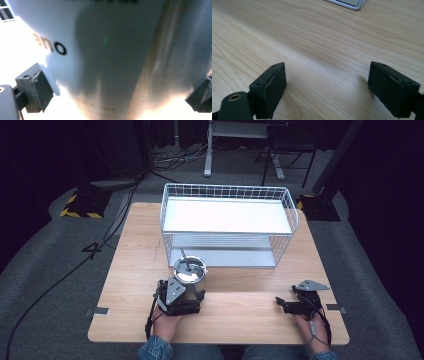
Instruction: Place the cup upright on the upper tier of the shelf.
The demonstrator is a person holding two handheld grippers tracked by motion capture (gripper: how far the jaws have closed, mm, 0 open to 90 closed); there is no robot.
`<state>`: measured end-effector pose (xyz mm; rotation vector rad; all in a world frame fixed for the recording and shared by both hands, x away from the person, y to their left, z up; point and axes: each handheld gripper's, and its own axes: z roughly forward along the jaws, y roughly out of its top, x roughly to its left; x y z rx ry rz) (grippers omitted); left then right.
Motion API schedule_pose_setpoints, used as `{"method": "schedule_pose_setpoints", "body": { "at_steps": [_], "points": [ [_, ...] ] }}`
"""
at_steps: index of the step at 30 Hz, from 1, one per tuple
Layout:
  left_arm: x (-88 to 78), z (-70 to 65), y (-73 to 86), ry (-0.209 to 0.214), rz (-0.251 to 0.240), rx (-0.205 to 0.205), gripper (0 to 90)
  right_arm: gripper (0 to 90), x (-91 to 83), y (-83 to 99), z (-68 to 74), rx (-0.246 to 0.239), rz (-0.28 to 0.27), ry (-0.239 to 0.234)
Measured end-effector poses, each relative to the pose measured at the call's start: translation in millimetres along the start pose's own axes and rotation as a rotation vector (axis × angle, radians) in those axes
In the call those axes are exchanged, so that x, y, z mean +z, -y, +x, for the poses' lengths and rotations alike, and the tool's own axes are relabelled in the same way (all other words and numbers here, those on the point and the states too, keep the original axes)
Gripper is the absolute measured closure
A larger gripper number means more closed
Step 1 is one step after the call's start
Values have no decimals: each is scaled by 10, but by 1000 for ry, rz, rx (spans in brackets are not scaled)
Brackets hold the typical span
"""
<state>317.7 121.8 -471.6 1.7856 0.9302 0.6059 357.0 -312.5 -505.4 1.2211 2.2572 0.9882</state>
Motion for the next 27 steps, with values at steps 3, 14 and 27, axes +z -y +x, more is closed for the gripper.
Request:
{"method": "schedule_pose_setpoints", "body": {
  "at_steps": [3,14,27],
  "points": [
    [-27,-25,-67,16,19,1,38,147,6,-6,3,-1,1,5],
    [-142,-35,-358,72,9,-15,38,156,3,-4,8,-10,-2,1],
    [-270,-9,-859,116,-8,3,37,156,4,-5,8,-7,-2,-1]
  ]
}}
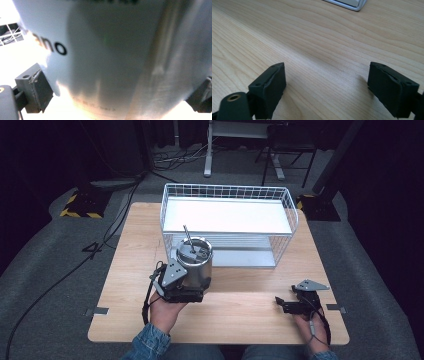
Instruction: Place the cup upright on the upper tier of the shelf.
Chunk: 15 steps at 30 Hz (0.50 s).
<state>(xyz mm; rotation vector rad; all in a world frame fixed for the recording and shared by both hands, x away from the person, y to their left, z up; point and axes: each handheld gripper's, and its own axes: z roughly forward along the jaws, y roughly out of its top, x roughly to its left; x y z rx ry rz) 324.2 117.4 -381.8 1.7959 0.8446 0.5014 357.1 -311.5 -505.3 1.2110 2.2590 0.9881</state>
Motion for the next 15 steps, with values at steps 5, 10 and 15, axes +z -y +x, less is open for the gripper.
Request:
{"method": "schedule_pose_setpoints", "body": {
  "at_steps": [5,10,15],
  "points": [
    [-20,23,-120,0,-1,7,37,156,0,0,0,0,0,0],
    [-36,83,-262,9,-13,-5,36,157,0,0,0,0,0,0],
    [-54,134,-382,21,-27,-25,37,156,0,0,0,0,0,0]
  ]
}}
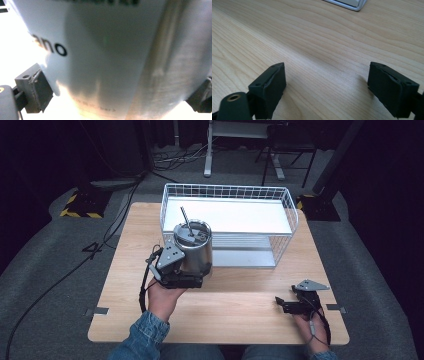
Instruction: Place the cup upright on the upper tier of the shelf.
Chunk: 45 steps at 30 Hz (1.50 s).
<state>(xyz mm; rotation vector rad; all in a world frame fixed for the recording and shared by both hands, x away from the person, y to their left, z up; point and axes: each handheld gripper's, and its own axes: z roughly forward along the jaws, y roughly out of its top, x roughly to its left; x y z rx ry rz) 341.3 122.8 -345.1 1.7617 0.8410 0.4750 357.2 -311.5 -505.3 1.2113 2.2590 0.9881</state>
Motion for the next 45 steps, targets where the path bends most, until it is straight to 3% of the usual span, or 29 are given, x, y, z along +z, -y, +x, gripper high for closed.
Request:
{"method": "schedule_pose_setpoints", "body": {
  "at_steps": [15,23,33,45],
  "points": [
    [-28,168,-528,3,-60,-22,37,157,0,0,0,0,0,0],
    [13,178,-795,-12,-69,5,37,157,0,0,-1,0,0,0],
    [220,199,-1043,-19,-68,0,37,159,-1,0,0,-1,0,1],
    [492,198,-1297,-59,-74,32,36,160,-1,0,-2,1,0,-1]
  ]
}}
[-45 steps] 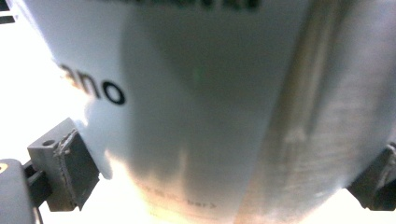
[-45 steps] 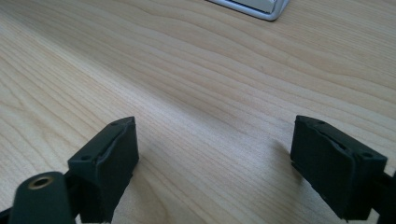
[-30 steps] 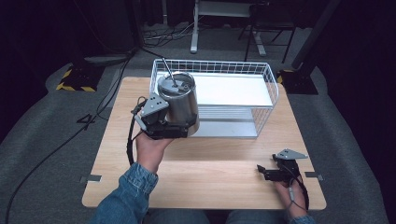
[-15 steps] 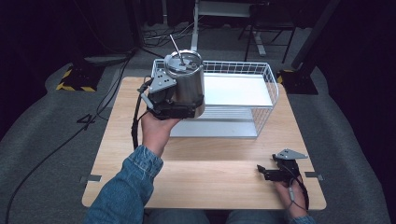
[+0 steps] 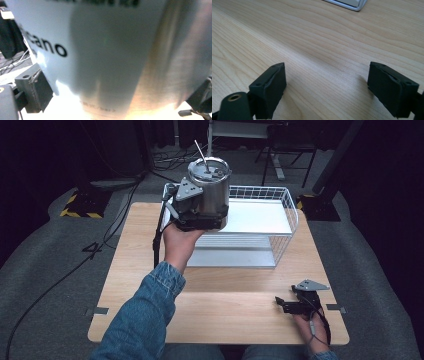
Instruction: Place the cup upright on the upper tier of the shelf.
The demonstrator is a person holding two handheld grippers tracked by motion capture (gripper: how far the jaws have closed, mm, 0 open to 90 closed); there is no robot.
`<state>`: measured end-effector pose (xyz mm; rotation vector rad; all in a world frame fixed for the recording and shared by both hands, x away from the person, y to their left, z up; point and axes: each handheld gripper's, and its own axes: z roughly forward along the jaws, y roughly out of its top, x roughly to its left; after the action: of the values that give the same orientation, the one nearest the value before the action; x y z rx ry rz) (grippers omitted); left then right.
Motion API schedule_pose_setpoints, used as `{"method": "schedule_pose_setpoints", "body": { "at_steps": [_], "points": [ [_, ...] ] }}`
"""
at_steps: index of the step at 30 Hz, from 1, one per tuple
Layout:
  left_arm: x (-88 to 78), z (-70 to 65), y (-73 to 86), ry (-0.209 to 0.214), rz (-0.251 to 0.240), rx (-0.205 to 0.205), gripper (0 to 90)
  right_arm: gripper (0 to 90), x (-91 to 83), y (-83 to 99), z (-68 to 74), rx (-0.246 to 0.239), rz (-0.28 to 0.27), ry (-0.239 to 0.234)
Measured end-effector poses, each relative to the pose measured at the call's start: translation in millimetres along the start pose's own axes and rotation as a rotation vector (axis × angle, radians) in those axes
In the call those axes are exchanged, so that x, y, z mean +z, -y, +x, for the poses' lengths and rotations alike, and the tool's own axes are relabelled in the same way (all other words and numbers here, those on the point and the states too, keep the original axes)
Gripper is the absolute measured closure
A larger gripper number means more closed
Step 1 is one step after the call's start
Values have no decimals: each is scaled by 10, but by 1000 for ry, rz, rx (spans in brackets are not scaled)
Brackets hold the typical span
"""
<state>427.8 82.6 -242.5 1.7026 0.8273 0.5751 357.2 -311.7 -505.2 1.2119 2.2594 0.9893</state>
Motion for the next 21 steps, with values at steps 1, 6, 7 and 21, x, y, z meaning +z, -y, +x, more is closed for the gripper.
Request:
{"method": "schedule_pose_setpoints", "body": {
  "at_steps": [1,6,7,21],
  "points": [
    [51,-10,-31,-5,-3,0,36,160,0,0,0,0,0,0],
    [167,-18,-84,-6,-5,-13,36,161,1,-1,3,4,-2,0],
    [222,-23,-111,-12,-5,-17,36,161,1,-1,1,2,-1,0],
    [575,-8,-170,-65,1,-23,36,165,0,0,0,3,-2,-5]
  ]
}}
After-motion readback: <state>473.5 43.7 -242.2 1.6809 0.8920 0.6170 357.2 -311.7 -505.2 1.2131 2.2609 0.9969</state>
